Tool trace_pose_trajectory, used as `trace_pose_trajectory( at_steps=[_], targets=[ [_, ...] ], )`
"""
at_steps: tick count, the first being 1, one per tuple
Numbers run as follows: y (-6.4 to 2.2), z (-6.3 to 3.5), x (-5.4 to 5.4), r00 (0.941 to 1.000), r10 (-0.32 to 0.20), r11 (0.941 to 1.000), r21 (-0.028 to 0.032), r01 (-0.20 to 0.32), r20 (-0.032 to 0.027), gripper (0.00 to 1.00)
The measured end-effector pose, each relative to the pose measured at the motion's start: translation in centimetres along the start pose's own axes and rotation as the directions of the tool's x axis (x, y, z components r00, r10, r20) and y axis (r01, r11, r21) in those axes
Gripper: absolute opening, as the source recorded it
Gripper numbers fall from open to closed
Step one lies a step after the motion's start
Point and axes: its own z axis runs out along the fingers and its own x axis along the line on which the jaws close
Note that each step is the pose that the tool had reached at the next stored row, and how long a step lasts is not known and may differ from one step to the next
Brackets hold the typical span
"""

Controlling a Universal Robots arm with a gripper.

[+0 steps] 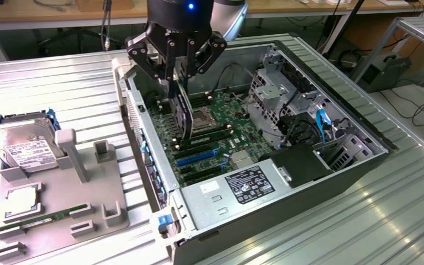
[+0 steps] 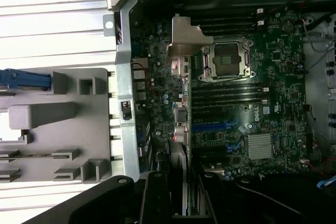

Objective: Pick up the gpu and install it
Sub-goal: 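Pick up the gpu and move the gpu toward the slot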

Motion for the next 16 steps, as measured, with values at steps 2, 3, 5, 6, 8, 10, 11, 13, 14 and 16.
trace_pose_trajectory(
  at_steps=[2, 3, 5, 6, 8, 10, 11, 13, 14, 16],
  targets=[
    [0.02, 0.04, -0.1, 1.0000, 0.000, 1.0000, 0.0000, 0.000, 0.0001, 0.26],
    [0.02, 0.06, -0.2, 1.0000, 0.000, 1.0000, 0.0001, 0.000, 0.0000, 0.26],
    [0.04, 0.09, -0.3, 1.0000, 0.000, 1.0000, 0.0002, 0.000, 0.0000, 0.26],
    [0.04, 0.11, -0.4, 1.0000, 0.000, 1.0000, 0.0002, 0.000, 0.0000, 0.26],
    [0.05, 0.15, -0.5, 1.0000, 0.000, 1.0000, 0.0002, 0.000, 0.0001, 0.26],
    [0.07, 0.20, -0.6, 1.0000, 0.000, 1.0000, 0.0006, 0.000, 0.0000, 0.26],
    [0.08, 0.24, -0.7, 1.0000, 0.000, 1.0000, 0.0007, 0.000, 0.0000, 0.26],
    [0.09, 0.31, -0.9, 1.0000, 0.000, 1.0000, 0.0008, 0.000, 0.0002, 0.26],
    [0.10, 0.35, -0.9, 1.0000, 0.000, 1.0000, 0.0009, 0.000, 0.0002, 0.26],
    [0.12, 0.41, -1.1, 1.0000, 0.000, 1.0000, 0.0010, 0.000, 0.0001, 0.26]
  ],
)
